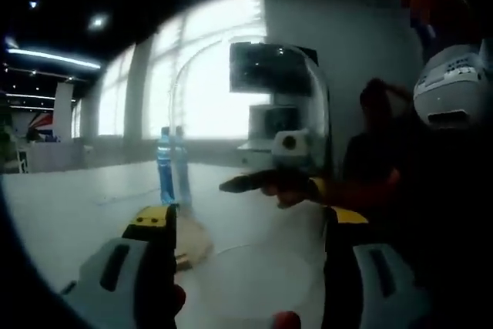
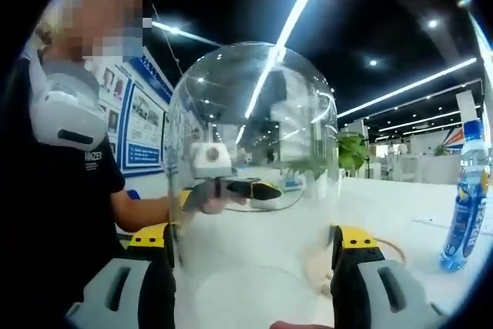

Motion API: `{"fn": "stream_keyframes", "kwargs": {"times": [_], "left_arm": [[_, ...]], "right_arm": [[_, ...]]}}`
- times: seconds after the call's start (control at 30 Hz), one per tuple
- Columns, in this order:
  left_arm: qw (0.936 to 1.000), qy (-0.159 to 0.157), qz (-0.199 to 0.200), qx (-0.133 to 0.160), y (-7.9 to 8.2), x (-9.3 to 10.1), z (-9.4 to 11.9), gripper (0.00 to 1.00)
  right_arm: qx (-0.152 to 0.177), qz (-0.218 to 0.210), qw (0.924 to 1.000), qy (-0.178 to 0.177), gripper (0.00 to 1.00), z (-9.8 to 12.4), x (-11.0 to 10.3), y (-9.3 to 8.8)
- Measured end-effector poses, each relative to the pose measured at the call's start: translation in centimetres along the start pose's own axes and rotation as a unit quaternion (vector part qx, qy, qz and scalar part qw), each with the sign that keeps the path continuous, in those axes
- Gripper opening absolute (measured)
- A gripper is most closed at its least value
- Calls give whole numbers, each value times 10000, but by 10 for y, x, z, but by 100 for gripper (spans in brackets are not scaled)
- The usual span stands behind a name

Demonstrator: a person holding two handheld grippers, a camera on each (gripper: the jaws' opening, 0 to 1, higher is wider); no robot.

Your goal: Open the cover put in the Mizone put the cover back on

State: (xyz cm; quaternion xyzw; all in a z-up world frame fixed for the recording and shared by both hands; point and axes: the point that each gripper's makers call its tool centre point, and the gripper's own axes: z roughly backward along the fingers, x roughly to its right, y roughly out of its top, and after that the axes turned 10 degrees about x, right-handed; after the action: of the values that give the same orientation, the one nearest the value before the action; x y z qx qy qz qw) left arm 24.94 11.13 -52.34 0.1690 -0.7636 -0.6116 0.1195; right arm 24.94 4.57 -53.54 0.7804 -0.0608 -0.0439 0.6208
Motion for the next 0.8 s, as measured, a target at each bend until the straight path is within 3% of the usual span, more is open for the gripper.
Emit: {"fn": "stream_keyframes", "kwargs": {"times": [0.33,0.5,0.63,0.8], "left_arm": [[9996,247,19,137,1,1,11,56],[9988,429,45,228,4,4,22,45],[9974,657,9,289,5,4,32,38],[9948,973,17,289,2,-1,41,36]], "right_arm": [[-116,-101,9993,-345,66,17,-1,-5],[-204,1,9984,-536,54,31,-5,-4],[-85,181,9979,-616,39,43,-8,-1],[109,81,9950,-989,35,56,-2,0]]}}
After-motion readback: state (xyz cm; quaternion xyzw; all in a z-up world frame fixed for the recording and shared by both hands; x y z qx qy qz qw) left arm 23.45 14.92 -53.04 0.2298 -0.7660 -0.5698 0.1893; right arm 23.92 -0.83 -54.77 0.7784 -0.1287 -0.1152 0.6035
